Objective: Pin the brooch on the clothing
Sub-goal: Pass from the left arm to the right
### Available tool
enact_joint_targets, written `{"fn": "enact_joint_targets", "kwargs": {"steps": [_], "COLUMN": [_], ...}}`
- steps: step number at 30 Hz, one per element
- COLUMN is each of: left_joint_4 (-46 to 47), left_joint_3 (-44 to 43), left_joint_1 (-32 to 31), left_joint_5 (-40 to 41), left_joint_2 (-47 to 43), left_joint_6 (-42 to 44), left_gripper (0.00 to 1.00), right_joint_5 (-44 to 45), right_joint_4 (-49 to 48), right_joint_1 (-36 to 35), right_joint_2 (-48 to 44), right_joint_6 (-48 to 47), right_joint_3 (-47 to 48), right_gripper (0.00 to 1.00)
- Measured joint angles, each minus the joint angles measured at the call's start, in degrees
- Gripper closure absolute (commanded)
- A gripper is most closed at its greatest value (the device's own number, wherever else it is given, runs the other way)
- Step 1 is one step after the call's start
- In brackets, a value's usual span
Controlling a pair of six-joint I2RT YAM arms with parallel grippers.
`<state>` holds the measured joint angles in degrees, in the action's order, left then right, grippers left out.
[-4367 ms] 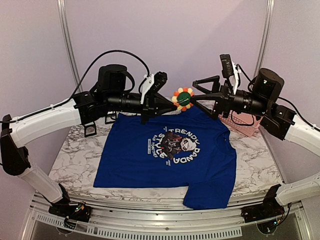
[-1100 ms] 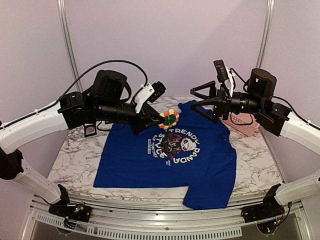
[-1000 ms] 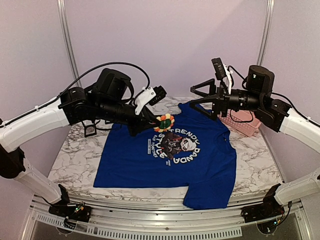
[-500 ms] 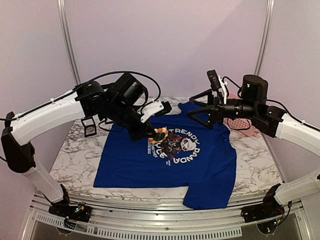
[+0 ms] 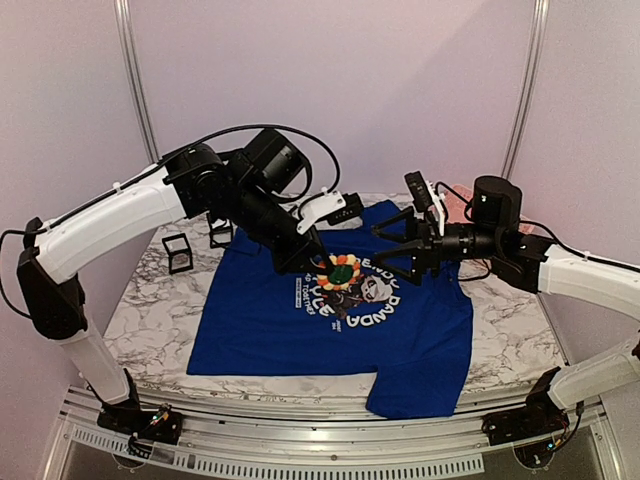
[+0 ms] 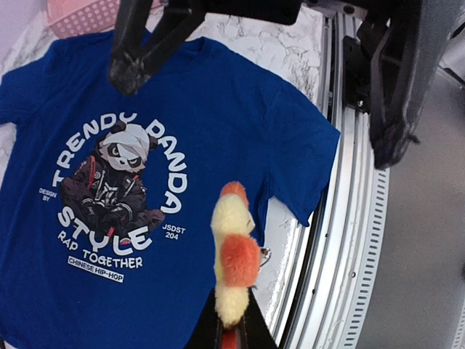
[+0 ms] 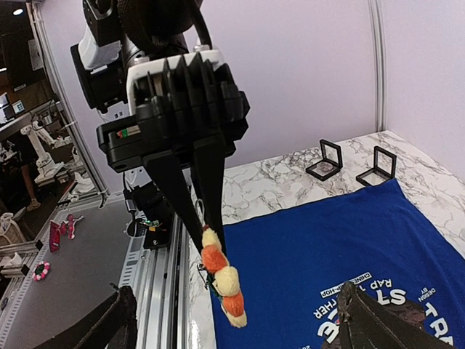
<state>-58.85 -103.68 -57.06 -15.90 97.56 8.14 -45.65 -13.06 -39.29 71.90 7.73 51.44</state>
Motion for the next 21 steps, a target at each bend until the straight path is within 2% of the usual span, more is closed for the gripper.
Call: {"fn": "enact_joint_targets", "kwargs": {"steps": [5,8,11,17,21], "left_joint_4": [0.11,0.72,1.44,3.30,4.22], "left_joint_3": [-1.33,-1.51,-1.51,-1.49,-1.31], "left_joint_1": [0.00,0.00,0.00,-0.02,-0.02], "left_joint_5": [-2.29,-3.52,-4.57,-5.84,-6.19], "left_joint_2": [0.44,0.44,0.44,0.44,0.42], "left_joint_6": [0.00,-0.04,-0.31,-1.29,-1.38], "left_gripper": [1.00,1.00,1.00,1.00,1.00], "right_joint_5": [-0.94,-1.27,-1.38,-1.49,-1.44], "right_joint_4": [-4.87,-7.61,-11.02,-14.88,-15.56], "right_joint_1": [-1.22,-1.99,-3.61,-4.96,-4.96], "right_joint_2": [2.12,2.82,3.69,5.90,6.03], "right_joint_6": [1.53,2.82,4.04,6.40,6.78], "right_joint_3": [-1.79,-2.49,-2.56,-2.93,-3.63], "right_gripper": [0.08,0.12,0.23,0.50,0.58]}}
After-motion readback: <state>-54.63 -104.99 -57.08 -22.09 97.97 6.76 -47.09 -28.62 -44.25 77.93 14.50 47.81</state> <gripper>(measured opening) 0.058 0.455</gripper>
